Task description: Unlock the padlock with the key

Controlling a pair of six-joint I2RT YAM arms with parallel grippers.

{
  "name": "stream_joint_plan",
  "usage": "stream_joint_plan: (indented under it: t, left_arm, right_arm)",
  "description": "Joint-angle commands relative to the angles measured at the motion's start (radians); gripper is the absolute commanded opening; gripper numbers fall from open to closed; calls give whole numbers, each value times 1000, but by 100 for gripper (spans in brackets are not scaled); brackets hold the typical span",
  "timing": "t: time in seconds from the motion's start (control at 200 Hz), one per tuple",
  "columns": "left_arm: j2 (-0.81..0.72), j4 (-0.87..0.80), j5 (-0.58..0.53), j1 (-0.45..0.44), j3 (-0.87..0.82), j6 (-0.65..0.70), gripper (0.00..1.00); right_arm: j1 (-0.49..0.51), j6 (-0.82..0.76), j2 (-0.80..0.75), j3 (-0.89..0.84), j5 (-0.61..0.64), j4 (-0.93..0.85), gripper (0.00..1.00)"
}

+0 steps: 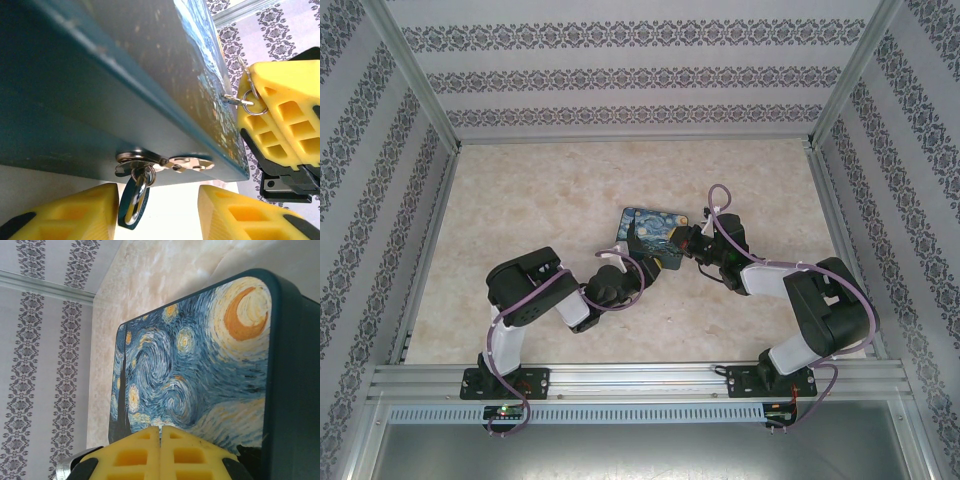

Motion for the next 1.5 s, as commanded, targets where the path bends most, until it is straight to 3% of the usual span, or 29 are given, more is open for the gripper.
stream_joint_plan:
  t: [0.0, 0.744, 1.094, 1.164, 1.494]
  left_arm:
    - [35, 22, -23, -11, 12, -6, 43]
    - [10, -183, -60, -11, 37, 60, 25]
    - [1, -246, -53, -8, 48, 55, 6]
    - [-10, -265, -42, -4, 46, 41, 0]
    - [-144, -473, 19, 27, 42, -17, 0]
  right_arm:
    - [14, 5, 32, -7, 7, -42, 0]
    - [14, 7, 38, -7, 4, -37, 0]
    - [12, 9, 26, -10, -8, -35, 0]
    - [10, 12, 4, -12, -14, -40, 0]
    - [21, 25, -288, -96, -48, -133, 0]
